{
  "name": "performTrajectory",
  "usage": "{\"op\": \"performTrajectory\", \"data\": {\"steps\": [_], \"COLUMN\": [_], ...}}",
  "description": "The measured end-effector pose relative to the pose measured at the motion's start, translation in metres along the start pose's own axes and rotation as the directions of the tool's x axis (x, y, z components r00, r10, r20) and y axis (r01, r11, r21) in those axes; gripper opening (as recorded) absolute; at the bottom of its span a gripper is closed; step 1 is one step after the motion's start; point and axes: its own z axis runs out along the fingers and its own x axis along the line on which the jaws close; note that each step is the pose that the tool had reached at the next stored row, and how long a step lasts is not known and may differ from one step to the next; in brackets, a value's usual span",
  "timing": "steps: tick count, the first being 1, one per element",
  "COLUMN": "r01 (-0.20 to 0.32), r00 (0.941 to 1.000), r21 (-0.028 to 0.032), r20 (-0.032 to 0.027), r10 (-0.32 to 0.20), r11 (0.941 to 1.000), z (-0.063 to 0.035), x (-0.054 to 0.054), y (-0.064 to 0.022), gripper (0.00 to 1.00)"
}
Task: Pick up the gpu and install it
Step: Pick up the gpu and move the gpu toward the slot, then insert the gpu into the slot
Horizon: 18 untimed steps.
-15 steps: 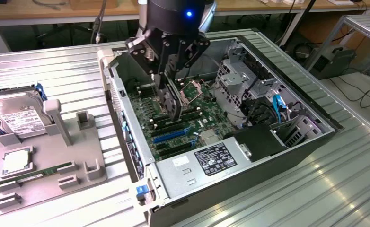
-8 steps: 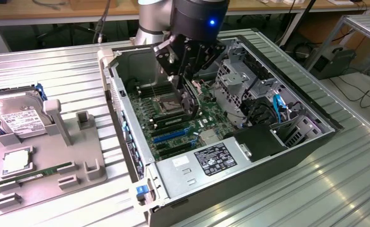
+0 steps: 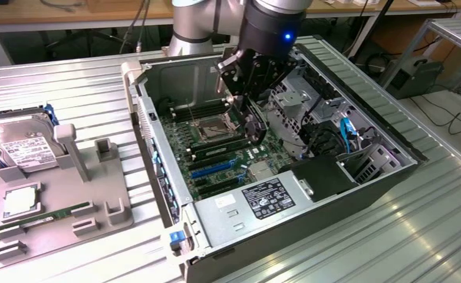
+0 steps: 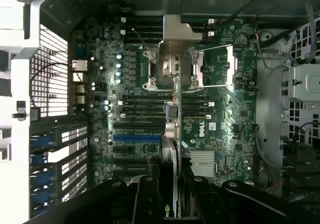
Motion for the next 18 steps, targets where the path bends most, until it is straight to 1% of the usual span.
{"op": "performTrajectory", "data": {"steps": [2,18], "r01": [0.000,0.000], "r00": [1.0000,1.0000], "r21": [0.0018,0.0019], "r20": [-0.0011,-0.0017], "r10": [0.000,0.000], "r11": [1.0000,1.0000], "z": [0.0020,0.0019], "x": [-0.0042,-0.0043], "y": [0.0001,0.0001], "gripper": [0.26,0.26]}}
